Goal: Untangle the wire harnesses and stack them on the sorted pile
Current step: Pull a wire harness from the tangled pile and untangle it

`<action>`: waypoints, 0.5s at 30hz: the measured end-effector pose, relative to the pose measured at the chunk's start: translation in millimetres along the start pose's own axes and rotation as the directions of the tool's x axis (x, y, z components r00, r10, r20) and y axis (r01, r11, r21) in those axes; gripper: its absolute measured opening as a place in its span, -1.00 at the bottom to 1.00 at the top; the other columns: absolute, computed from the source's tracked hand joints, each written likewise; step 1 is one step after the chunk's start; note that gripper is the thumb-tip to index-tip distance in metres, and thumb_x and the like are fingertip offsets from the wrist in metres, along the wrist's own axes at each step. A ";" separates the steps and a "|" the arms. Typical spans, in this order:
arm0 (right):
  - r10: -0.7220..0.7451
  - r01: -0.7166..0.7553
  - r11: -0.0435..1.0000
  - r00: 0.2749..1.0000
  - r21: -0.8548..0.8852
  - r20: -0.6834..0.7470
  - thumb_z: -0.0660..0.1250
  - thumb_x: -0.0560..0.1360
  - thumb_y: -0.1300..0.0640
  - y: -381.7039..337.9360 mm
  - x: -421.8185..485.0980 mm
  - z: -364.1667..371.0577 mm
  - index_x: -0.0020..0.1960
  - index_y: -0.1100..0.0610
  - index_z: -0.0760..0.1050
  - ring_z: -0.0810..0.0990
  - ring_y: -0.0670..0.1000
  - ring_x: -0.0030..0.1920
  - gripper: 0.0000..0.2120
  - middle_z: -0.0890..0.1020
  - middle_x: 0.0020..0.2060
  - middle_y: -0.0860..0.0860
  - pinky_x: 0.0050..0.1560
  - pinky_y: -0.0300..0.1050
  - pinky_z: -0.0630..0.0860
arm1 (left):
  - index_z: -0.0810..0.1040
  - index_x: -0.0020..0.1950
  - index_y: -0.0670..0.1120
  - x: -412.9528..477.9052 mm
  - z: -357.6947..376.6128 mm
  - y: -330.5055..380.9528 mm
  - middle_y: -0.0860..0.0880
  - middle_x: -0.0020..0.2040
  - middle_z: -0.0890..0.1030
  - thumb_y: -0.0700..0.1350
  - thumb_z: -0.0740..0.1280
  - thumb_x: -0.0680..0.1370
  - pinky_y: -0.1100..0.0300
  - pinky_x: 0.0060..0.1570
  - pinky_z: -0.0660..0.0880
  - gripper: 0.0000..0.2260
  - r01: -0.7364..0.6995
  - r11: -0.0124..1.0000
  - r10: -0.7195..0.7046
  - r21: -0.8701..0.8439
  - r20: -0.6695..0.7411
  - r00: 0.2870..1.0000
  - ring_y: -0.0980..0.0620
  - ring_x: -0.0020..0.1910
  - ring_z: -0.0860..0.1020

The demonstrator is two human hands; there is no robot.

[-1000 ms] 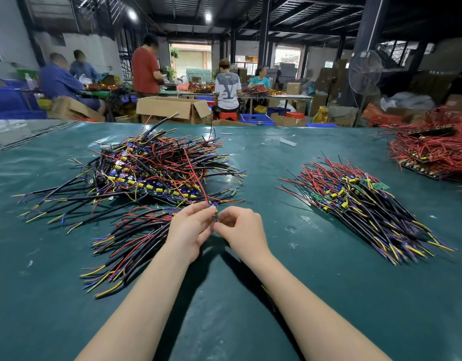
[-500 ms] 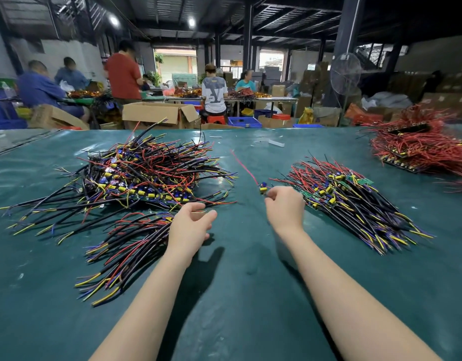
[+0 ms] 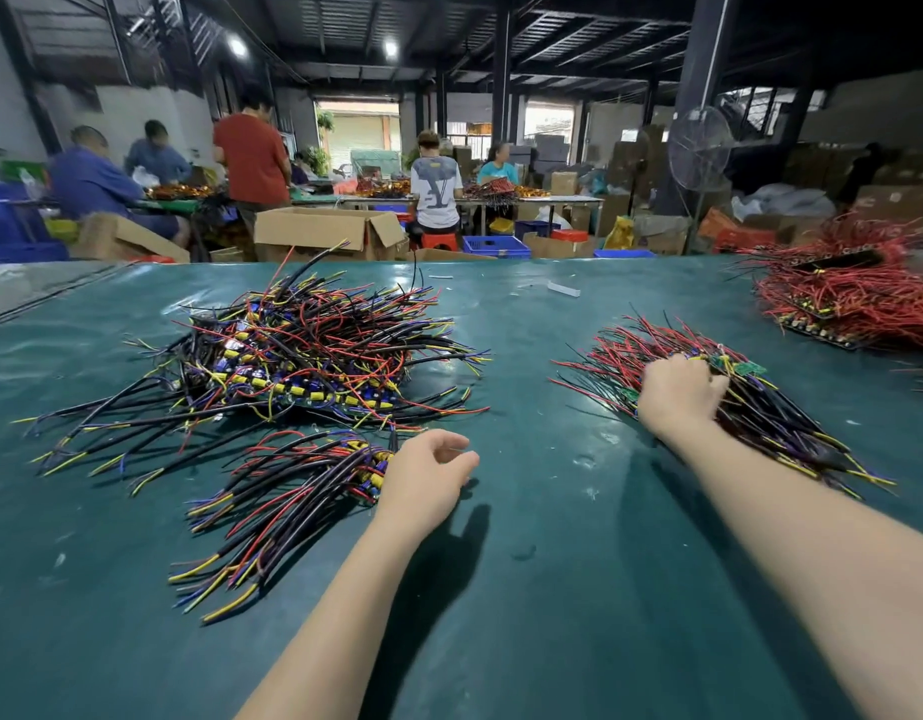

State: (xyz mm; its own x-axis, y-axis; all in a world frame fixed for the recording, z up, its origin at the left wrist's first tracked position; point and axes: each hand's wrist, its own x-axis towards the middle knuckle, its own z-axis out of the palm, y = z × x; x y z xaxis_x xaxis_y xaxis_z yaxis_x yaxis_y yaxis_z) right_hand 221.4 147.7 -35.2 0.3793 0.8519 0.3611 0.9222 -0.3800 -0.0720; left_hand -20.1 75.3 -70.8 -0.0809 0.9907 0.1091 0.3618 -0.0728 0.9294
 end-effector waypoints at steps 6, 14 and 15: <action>-0.036 0.033 0.660 0.999 0.751 -0.012 0.19 0.40 0.39 -81.8 -59.6 -5.7 0.13 0.14 0.56 0.44 0.17 0.16 -0.63 0.48 0.09 0.19 0.11 -0.12 0.31 | 0.63 0.04 -0.02 -3.4 -10.0 8.8 0.06 -0.03 0.65 -0.16 0.29 0.46 0.20 0.01 0.42 -0.80 -0.242 0.835 0.337 0.495 -0.110 0.935 0.01 0.02 0.53; -0.390 0.195 0.652 0.915 0.733 0.103 0.23 0.46 0.21 -113.6 -116.5 8.9 -0.01 0.11 0.63 0.53 0.10 0.10 -0.77 0.65 0.00 0.06 0.10 -0.11 0.41 | 0.42 0.29 0.06 5.9 -67.1 -2.9 -0.10 0.25 0.43 0.14 0.32 0.43 0.04 0.18 0.32 -0.54 0.173 0.538 -0.005 0.825 -0.202 0.979 -0.17 0.26 0.33; -0.433 0.239 0.692 0.892 0.682 0.127 0.22 0.48 0.13 -114.8 -118.7 9.8 -0.01 0.09 0.63 0.52 0.11 0.11 -0.79 0.65 -0.02 0.05 0.07 -0.10 0.37 | 0.44 0.27 0.05 5.3 -66.5 -4.4 -0.10 0.22 0.46 0.12 0.35 0.41 0.05 0.16 0.34 -0.55 0.166 0.570 -0.001 0.805 -0.202 0.979 -0.17 0.24 0.36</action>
State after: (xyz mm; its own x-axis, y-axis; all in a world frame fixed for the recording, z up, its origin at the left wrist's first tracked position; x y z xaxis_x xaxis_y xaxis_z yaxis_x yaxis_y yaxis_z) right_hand 71.2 93.7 -78.9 -0.0517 0.9705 0.2357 0.7801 0.1865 -0.5972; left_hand -83.8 73.3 -50.8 -0.2672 0.9471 0.1775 0.9400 0.2157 0.2642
